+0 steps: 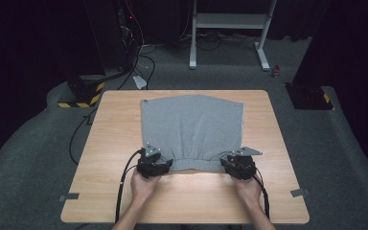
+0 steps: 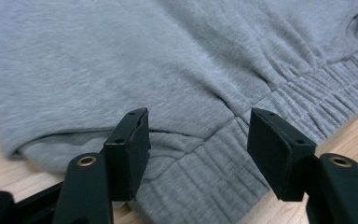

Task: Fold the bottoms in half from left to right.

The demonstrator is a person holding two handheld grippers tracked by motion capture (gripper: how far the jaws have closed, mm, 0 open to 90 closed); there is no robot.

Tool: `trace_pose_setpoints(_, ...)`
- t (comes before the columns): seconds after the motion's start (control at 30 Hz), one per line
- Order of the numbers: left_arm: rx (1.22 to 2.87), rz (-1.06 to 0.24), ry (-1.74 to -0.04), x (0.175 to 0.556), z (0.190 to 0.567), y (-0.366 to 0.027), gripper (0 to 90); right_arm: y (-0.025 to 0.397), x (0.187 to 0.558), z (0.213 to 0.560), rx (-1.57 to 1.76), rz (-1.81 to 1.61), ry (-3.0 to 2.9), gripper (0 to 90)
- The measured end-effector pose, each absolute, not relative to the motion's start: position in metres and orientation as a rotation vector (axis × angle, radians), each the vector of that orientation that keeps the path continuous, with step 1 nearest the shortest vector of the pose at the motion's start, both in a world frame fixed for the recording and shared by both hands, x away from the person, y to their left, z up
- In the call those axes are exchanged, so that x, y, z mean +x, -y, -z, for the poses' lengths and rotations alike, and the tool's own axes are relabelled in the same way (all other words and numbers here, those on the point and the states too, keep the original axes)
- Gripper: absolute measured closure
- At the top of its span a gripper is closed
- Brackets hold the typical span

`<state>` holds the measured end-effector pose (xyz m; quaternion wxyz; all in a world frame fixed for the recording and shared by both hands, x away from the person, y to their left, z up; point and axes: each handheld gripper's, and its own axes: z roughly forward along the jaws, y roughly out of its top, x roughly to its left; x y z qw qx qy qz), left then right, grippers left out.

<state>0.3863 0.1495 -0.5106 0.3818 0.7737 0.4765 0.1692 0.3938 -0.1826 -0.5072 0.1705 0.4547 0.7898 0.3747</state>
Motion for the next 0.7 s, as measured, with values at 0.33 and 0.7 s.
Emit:
trace_pose_setpoints(0.33, 1.986, -0.444, -1.237, 0.389, 0.521, -0.146, 40.2, 0.162, 0.405, 0.512, 1.251, -0.966, -2.274, 59.5)
trace_pose_setpoints(0.7, 2.000, -0.504, -1.160, 0.381, 0.526, -0.148, 39.9, 0.173, 0.398, 0.519, 1.244, -1.015, -2.302, 57.6)
